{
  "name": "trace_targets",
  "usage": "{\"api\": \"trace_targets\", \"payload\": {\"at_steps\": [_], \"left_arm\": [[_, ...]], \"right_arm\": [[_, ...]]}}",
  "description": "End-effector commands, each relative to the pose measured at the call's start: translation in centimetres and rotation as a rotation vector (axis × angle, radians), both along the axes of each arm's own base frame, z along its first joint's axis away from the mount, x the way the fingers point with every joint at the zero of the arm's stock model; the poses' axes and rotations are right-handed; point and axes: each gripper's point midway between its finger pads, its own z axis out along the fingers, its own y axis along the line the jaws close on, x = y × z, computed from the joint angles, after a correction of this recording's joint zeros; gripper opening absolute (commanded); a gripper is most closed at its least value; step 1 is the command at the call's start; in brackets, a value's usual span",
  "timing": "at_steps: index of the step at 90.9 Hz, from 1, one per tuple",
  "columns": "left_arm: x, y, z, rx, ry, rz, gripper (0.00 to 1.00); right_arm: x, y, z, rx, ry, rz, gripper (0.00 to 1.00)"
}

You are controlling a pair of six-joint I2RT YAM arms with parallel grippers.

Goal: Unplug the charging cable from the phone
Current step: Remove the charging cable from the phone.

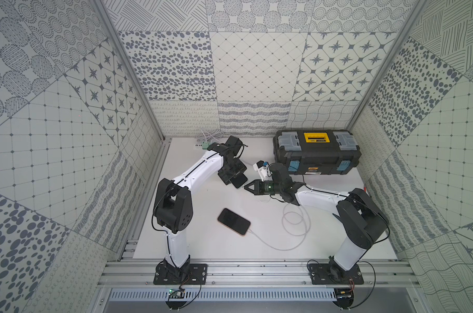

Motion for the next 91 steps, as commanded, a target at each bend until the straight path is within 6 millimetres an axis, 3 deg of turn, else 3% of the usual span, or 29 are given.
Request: {"api": "trace_targets", "payload": {"at_steps": [1, 91], "left_arm": [[1.2, 0.6, 1.5, -0.002, -0.066, 0.017, 0.26], [1.5, 2.0, 1.9, 0.007, -0.073, 0.046, 0.24]], "right_arm": [[0.3, 0.4, -0.4, -0.022, -0.027, 0.016, 0.01], [-0.6, -0.6, -0.6, -0.041, -0.032, 0.020, 0.00]]}}
